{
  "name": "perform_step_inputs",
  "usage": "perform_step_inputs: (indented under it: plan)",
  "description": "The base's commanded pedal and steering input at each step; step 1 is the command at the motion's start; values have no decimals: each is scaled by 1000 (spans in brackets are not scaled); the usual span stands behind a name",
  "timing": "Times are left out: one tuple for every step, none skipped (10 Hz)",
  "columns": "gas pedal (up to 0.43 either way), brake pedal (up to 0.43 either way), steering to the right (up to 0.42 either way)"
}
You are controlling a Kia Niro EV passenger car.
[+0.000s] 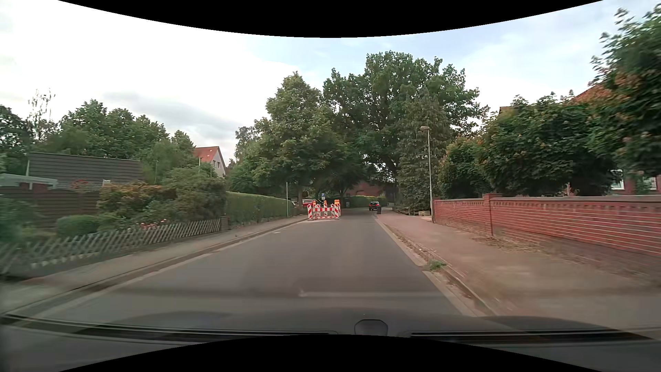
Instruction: Follow the waypoints while adhering to traffic rules and regulations
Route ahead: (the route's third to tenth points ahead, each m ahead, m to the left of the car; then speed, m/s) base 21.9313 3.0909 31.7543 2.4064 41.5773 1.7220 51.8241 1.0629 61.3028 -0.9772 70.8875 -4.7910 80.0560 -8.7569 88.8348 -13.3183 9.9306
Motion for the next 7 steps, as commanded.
perform_step_inputs:
  plan:
    - [118, 0, 35]
    - [118, 0, 35]
    - [118, 0, 28]
    - [118, 0, 23]
    - [118, 0, 19]
    - [110, 0, 19]
    - [98, 0, 20]
